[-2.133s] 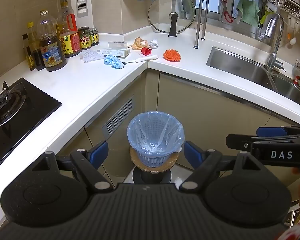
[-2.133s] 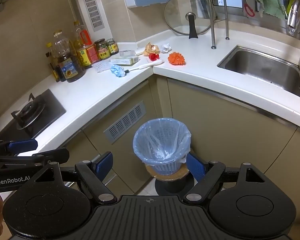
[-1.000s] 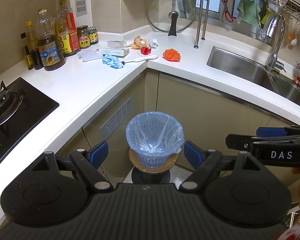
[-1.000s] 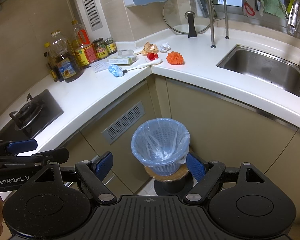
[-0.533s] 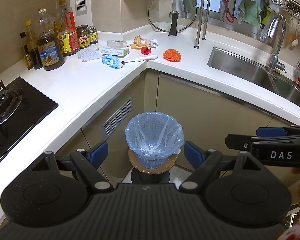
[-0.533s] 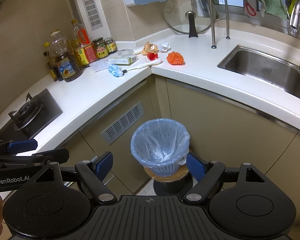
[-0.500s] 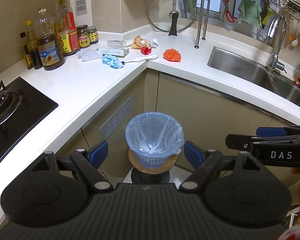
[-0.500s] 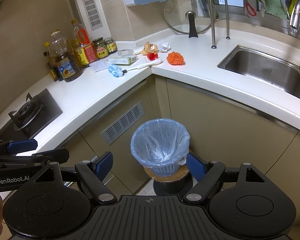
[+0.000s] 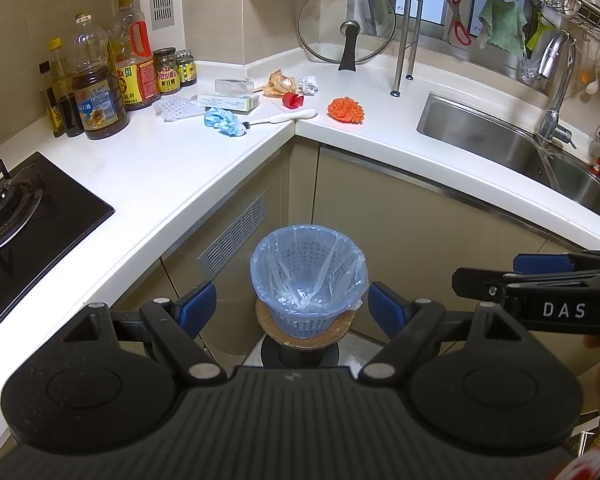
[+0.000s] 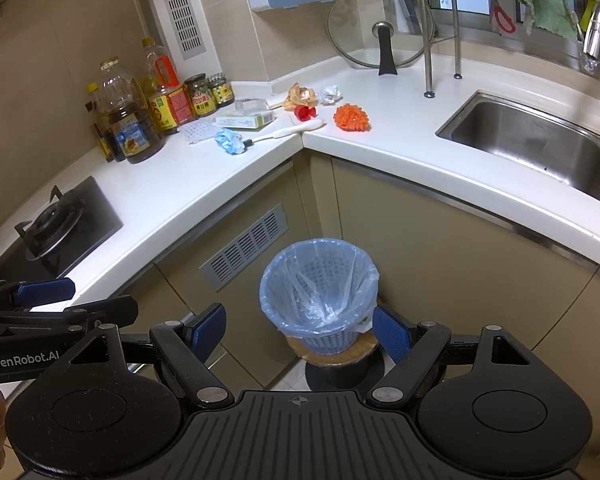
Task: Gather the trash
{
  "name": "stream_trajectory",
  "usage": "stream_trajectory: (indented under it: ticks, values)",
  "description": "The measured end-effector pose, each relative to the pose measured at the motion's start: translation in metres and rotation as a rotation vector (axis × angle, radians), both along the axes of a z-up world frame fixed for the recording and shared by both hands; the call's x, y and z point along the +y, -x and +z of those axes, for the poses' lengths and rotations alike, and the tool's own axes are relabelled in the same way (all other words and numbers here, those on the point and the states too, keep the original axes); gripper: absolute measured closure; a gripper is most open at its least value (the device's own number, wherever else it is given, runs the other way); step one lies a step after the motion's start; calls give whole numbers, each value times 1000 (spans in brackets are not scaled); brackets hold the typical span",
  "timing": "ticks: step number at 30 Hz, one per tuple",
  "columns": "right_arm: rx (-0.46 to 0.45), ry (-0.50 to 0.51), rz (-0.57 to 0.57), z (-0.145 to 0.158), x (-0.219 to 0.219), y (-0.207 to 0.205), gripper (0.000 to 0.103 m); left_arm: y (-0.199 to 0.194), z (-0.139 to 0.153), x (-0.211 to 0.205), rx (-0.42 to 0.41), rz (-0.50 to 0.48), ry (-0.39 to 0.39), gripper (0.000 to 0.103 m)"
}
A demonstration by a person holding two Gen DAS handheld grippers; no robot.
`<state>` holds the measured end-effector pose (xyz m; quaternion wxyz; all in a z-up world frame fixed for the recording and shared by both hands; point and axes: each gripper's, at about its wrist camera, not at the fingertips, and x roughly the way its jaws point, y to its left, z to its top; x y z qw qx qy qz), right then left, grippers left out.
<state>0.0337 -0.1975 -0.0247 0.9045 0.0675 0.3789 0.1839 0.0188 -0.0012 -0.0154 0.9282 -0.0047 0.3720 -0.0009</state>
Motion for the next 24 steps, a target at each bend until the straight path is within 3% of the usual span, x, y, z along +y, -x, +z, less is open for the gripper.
stream_trajectory:
  ticks: [24]
  values:
    - [6,-1,49,-9,2,-36,23,-29,3,-5,11,67,5,21]
